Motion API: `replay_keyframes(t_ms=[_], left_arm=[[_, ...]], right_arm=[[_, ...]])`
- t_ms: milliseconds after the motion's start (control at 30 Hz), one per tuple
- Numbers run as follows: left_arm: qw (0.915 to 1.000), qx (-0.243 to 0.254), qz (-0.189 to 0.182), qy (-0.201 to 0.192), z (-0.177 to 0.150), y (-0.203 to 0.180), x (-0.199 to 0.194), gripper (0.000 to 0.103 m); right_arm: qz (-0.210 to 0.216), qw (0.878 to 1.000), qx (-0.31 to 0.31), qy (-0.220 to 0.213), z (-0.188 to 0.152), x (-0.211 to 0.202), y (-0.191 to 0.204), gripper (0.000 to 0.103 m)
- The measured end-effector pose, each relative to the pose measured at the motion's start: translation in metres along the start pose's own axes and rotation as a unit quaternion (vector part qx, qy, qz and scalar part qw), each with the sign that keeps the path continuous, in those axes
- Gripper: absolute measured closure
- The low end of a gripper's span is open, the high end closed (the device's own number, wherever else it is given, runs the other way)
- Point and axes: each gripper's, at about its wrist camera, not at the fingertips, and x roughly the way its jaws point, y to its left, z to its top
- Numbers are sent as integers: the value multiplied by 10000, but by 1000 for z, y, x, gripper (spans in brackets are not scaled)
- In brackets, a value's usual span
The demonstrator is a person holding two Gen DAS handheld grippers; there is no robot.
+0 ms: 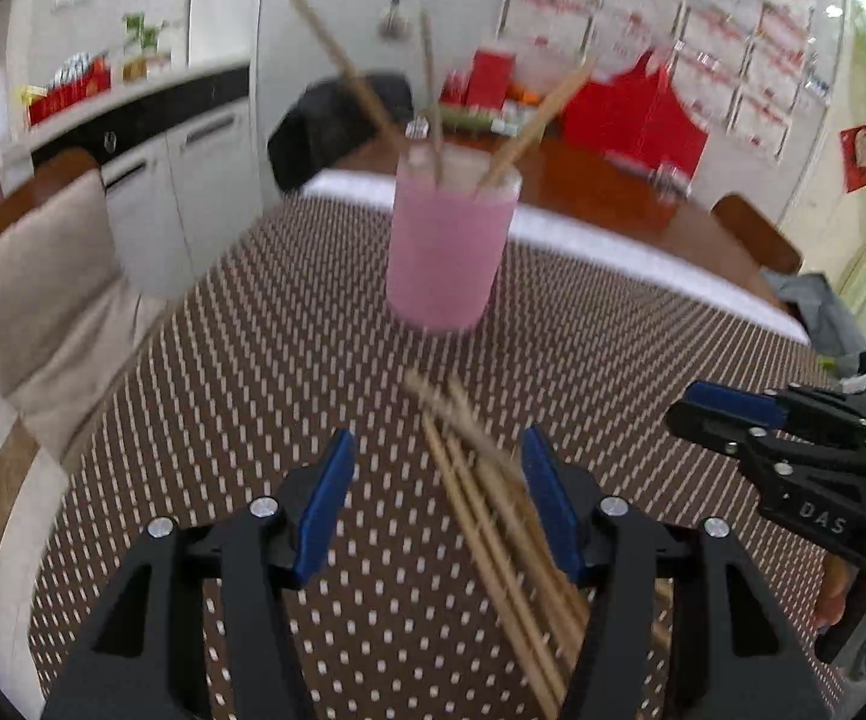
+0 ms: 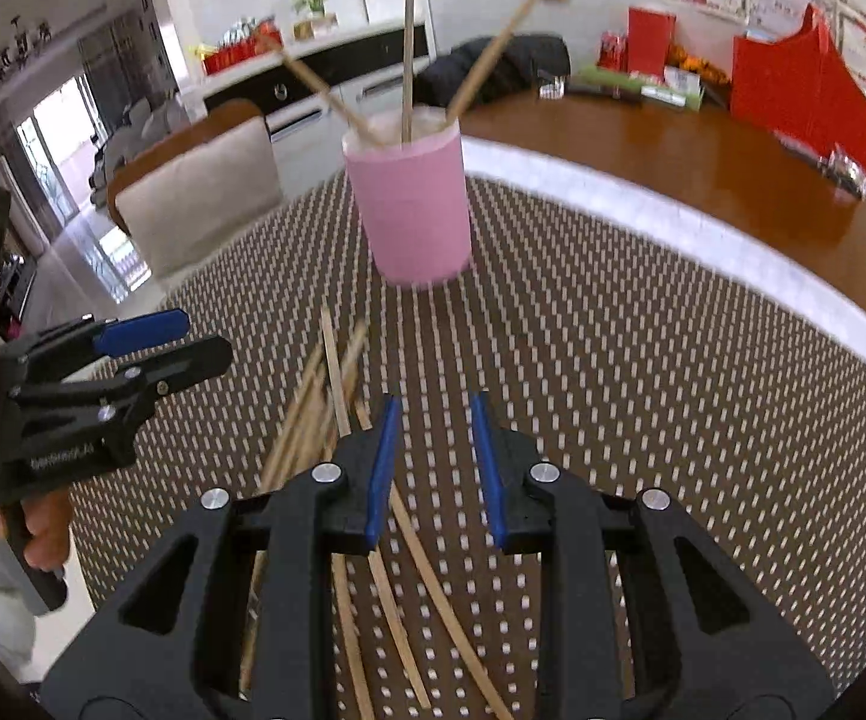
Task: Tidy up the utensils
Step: 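Move both open grippers back over the remaining chopstick pile, then close the left gripper on a chopstick while the right gripper grasps another chopstick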
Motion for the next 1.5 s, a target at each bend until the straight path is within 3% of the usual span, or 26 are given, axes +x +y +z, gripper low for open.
replay_keyframes(t_ms=[433,533,600,767,867,1133,1233,1400,1500], left_arm=[[9954,300,239,878,-47,-13,31,45],[9955,342,290,833,-49,-14,32,45],[9954,334,299,851,-46,-16,32,45],[9920,592,452,1023,-48,-21,33,42],[9896,926,603,925,-54,-28,32,41],[9903,643,500,1129,-50,-22,37,41],[9902,614,486,1155,-48,-19,35,53],[9892,580,467,1262,-41,-18,36,84],[9898,459,438,1273,-36,-12,38,92]], right_arm=[[22,9976,-260,647,-46,23,-4,77],[45,9970,-309,711,-48,25,-3,70],[17,9968,-345,722,-50,26,-2,59],[-105,9964,-442,718,-51,26,-2,59],[-164,9959,-485,750,-52,28,-2,59],[-467,9872,-1049,1109,-47,38,10,59],[-349,9834,-1185,1332,-40,44,13,69],[-175,9756,-1324,1744,-28,53,17,79],[-193,9723,-1366,1889,-21,58,17,88]])
